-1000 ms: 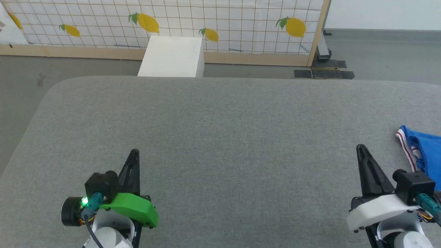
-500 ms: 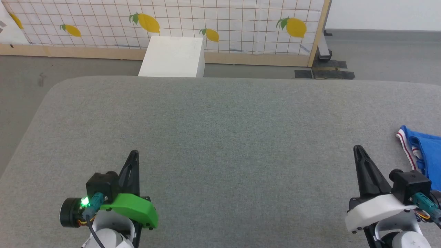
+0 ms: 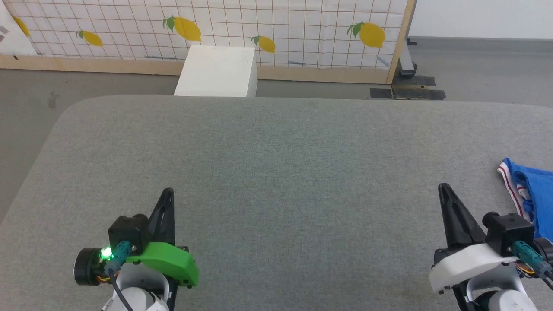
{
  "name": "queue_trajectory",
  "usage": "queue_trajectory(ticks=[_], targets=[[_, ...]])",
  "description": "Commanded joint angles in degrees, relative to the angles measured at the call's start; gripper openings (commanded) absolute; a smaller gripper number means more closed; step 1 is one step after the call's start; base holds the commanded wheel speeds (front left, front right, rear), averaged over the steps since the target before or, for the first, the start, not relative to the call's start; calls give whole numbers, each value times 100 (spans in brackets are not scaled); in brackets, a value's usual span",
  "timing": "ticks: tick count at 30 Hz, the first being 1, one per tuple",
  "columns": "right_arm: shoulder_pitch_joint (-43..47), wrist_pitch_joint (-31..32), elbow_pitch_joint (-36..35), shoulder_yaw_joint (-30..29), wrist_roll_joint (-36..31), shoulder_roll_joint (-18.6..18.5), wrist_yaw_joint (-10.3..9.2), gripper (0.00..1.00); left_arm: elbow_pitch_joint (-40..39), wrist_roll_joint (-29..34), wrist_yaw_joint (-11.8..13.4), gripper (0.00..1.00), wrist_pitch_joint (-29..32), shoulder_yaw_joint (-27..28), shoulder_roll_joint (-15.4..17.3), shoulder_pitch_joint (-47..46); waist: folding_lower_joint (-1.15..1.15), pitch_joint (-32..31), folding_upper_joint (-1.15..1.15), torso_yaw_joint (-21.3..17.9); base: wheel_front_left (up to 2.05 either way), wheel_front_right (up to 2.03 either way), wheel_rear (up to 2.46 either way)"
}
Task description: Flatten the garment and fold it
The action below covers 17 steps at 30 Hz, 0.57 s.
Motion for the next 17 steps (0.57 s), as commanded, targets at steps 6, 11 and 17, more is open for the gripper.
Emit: queue_trajectory(ticks=[6, 11, 17], targets=[[-23, 57, 11, 40, -91, 9, -6, 0, -117, 106, 62, 0, 96, 19, -29, 133, 0, -2, 0, 5, 0, 0, 0], [-25, 81, 12, 62, -113, 9, -6, 0, -183, 147, 80, 0, 155, 29, -39, 161, 0, -3, 0, 9, 0, 0, 0], [-27, 110, 13, 88, -138, 10, -7, 0, -259, 195, 101, 0, 225, 41, -51, 195, 0, -5, 0, 13, 0, 0, 0]])
